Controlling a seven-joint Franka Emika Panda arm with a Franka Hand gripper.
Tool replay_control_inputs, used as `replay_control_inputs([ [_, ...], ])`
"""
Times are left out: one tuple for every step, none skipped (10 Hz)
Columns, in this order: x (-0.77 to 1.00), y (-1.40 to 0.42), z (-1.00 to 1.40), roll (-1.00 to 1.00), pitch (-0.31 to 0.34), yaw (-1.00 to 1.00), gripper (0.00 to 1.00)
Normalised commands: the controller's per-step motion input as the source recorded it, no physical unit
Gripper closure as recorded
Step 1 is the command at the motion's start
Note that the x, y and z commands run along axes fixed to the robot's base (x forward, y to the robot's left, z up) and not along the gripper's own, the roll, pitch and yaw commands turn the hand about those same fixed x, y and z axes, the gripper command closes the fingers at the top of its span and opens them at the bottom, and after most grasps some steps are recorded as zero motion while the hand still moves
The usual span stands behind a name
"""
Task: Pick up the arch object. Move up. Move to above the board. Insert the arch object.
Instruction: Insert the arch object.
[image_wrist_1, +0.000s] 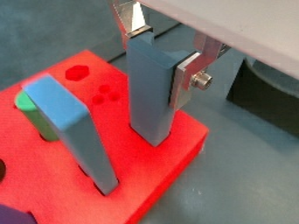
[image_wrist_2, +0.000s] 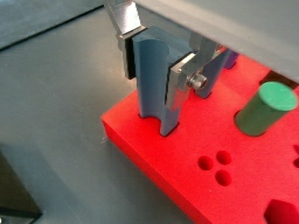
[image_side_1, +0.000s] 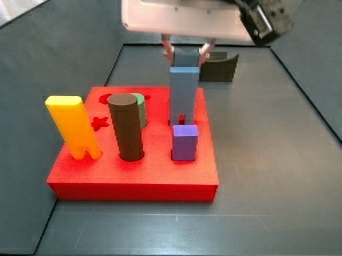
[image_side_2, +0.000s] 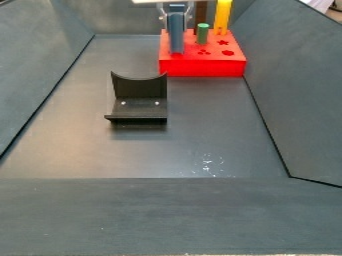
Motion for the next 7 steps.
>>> replay_control_inputs([
  [0.03, 0.00, -0.46, 0.00, -0.006, 0.00, 1.00],
  [0.00, 0.00, -0.61, 0.02, -0.041, 0.00, 1.00],
  [-0.06, 0.00, -0.70, 0.08, -0.080, 0.00, 1.00],
  [-0.04, 0.00, -0.65, 0.07, -0.096, 0.00, 1.00],
  [-0.11, -0.04, -0.50, 0.08, -0.114, 0.00, 1.00],
  [-0.06, 0.00, -0.04, -0.02, -0.081, 0.00, 1.00],
  [0.00, 0.00, 0.00, 0.00, 0.000, 0.00, 1.00],
])
